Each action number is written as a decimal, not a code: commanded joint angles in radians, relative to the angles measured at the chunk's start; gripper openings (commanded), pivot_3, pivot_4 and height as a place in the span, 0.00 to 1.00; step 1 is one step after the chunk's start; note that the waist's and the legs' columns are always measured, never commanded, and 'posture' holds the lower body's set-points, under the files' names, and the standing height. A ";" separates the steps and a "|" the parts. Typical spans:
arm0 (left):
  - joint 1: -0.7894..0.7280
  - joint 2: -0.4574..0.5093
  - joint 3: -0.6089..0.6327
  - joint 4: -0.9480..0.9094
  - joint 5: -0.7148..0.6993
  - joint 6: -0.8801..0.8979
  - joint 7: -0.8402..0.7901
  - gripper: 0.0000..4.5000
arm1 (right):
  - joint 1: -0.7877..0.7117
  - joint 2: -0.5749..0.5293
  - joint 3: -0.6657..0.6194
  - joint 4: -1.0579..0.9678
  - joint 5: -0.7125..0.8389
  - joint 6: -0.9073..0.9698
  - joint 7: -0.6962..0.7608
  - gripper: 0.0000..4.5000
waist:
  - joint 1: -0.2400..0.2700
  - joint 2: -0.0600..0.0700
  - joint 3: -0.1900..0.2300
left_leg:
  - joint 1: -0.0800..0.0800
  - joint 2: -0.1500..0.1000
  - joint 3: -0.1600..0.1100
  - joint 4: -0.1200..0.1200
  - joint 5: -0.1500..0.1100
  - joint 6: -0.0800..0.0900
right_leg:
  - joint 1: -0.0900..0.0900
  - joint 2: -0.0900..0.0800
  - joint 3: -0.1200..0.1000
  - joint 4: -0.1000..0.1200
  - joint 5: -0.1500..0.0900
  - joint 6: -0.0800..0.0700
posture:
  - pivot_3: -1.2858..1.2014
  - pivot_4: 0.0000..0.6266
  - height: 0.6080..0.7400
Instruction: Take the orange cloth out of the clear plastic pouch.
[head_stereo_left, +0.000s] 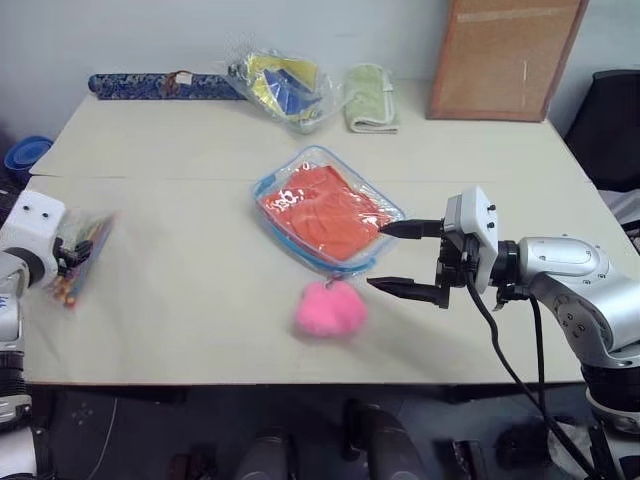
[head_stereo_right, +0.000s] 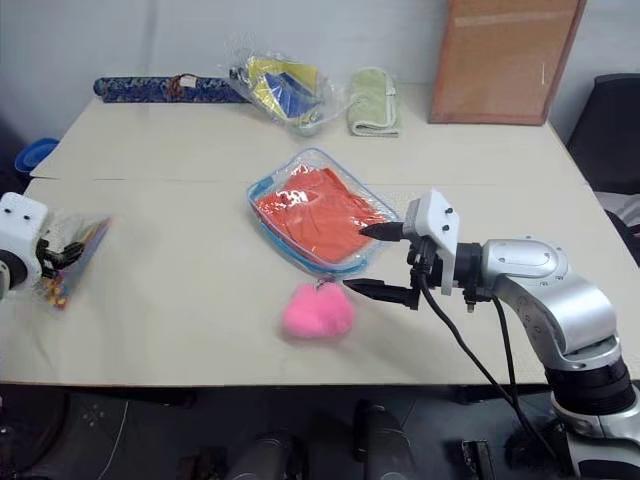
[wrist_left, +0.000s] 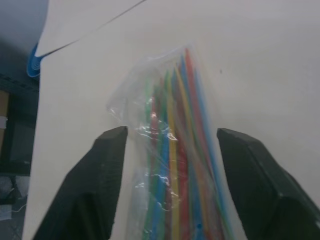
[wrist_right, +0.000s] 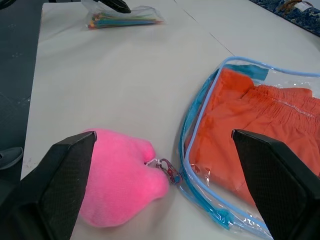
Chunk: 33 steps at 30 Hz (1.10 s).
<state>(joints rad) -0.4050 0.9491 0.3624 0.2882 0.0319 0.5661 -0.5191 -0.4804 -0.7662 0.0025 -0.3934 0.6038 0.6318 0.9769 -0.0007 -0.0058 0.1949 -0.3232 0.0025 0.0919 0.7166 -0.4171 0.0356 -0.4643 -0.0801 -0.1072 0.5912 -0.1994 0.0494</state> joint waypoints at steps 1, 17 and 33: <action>-0.029 0.078 0.055 -0.009 -0.078 -0.003 -0.100 0.96 | 0.016 -0.001 -0.025 -0.038 0.009 -0.006 -0.012 1.00 | -0.001 0.000 0.000 | 0.000 0.000 0.000 0.000 0.000 0.000 | 0.000 0.000 0.000 0.000 0.000 0.000 | 0.52 0.24 1.00; -0.603 -0.086 -0.591 0.408 0.192 -0.954 -0.488 0.96 | 0.100 -0.018 -0.094 -0.156 0.039 0.047 -0.121 1.00 | 0.025 0.000 0.000 | 0.000 -0.002 0.009 0.002 0.000 -0.001 | 0.000 0.007 -0.006 0.002 0.000 0.000 | 0.52 0.24 1.00; -1.004 -0.399 -0.987 1.028 0.730 -1.247 0.159 0.96 | 0.244 -0.028 -0.230 -0.338 0.105 0.134 -0.286 1.00 | 0.024 -0.001 0.000 | -0.001 -0.004 0.004 0.000 0.001 0.005 | 0.000 0.002 -0.006 0.000 0.002 0.003 | 0.52 0.24 1.00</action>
<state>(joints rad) -1.3714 0.5462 -0.6148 1.3051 0.7368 -0.6945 -0.4093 -0.2388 -0.7802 -0.1860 -0.6865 0.6909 0.7670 0.7050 0.0236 -0.0069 0.1950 -0.3247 -0.0014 0.0954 0.7169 -0.4162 0.0405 -0.4648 -0.0781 -0.1130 0.5911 -0.1978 0.0520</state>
